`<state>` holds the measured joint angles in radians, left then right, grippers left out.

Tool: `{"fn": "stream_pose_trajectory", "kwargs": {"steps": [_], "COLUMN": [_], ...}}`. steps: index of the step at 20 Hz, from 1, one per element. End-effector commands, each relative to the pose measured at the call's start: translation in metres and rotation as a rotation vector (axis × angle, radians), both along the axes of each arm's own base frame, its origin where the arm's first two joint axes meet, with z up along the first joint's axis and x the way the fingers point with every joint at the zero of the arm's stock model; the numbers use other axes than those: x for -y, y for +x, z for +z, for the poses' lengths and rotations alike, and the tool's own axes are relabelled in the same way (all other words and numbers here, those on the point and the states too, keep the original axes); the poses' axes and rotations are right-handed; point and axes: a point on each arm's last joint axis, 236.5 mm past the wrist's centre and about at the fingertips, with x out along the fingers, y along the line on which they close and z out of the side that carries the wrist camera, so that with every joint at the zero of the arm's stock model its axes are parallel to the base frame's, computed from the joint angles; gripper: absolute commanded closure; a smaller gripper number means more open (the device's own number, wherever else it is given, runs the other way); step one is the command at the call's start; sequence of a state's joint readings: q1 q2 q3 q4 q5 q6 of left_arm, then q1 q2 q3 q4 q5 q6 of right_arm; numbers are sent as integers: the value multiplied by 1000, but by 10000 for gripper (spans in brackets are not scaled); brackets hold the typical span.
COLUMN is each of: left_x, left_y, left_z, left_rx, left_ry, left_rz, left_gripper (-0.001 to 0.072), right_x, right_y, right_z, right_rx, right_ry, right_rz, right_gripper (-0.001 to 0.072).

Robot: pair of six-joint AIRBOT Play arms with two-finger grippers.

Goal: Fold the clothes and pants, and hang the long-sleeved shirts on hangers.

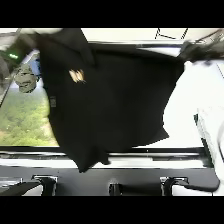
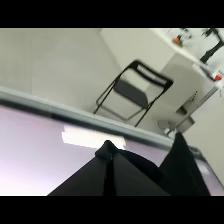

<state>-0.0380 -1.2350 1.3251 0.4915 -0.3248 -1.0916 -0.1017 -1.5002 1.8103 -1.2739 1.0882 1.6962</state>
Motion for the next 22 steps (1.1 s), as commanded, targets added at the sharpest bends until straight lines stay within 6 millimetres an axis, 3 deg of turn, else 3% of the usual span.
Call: {"fn": "stream_pose_trajectory", "kwargs": {"steps": [1, 4, 6, 7, 8, 9, 11, 13, 14, 15, 18, 22], "left_x": [32, 59, 65, 60, 51, 38, -4, -53, -66, -68, -26, 21], "left_y": [32, 12, 0, -4, -10, -21, -60, -128, -164, -190, -236, -269], "left_z": [-149, -211, -229, -229, -226, -224, -244, -287, -304, -316, -348, -383], "left_rx": [-376, -567, -656, -677, -698, -731, -916, -1245, -1378, -1453, -1482, -1476], "left_ry": [-115, -119, -157, -174, -187, -181, -158, -60, -2, 29, -41, -154], "left_rz": [-116, -267, -317, -319, -331, -356, -349, -304, -322, -359, -474, -522], "left_gripper": [674, 648, 645, 519, 237, 115, 116, 135, 135, 136, 137, 137], "right_x": [-26, -50, -36, -22, -1, 21, 78, 123, 135, 142, 149, 145], "right_y": [32, 28, 24, 22, 16, 5, -42, -100, -128, -154, -192, -221], "right_z": [-137, -184, -188, -182, -172, -162, -151, -158, -162, -167, -183, -211], "right_rx": [-298, -431, -426, -412, -408, -411, -513, -689, -777, -859, -925, -936], "right_ry": [268, 383, 298, 261, 235, 211, 180, 189, 209, 241, 289, 224], "right_rz": [-78, -56, -20, -21, -30, -21, -45, -87, -88, -90, -153, -156], "right_gripper": [667, 666, 653, 524, 286, 192, 193, 191, 184, 122, 95, 95]}}
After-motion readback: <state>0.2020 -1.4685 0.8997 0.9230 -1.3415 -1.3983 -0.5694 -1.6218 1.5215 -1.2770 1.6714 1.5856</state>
